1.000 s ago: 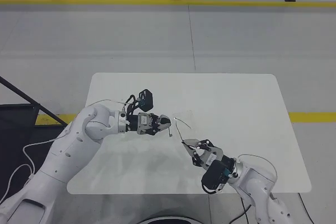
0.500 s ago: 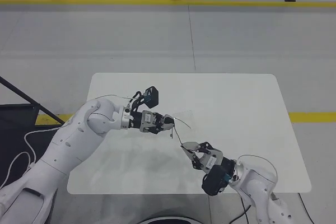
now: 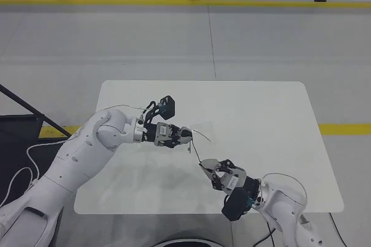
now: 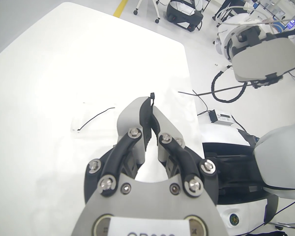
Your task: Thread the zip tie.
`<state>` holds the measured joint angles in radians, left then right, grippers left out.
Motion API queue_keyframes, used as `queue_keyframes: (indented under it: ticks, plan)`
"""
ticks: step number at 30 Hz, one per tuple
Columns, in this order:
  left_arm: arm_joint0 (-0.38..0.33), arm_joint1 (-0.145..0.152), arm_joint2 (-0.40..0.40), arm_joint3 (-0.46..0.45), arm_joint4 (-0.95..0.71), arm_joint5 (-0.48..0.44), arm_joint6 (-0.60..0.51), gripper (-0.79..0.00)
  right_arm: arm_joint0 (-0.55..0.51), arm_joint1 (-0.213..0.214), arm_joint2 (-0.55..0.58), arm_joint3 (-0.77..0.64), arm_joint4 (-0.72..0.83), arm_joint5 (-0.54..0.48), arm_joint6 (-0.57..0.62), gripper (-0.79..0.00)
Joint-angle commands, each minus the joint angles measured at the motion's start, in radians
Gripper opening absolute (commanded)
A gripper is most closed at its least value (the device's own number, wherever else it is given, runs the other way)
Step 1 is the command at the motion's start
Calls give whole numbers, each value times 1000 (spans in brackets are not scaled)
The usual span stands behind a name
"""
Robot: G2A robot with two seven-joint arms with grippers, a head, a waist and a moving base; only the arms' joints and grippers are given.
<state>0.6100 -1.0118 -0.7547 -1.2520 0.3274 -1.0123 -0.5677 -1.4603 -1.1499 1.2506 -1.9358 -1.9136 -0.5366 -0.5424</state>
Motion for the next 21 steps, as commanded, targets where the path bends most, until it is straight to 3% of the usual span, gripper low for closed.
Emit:
queue_keyframes:
  ticks: [1,21]
  plan:
    - [0,0,0,0,0,0,0,-785,5,0,-10,1,-3,8,9,-785]
    - [0,0,0,0,0,0,0,-785,28,5,-30,17,34,32,42,-785]
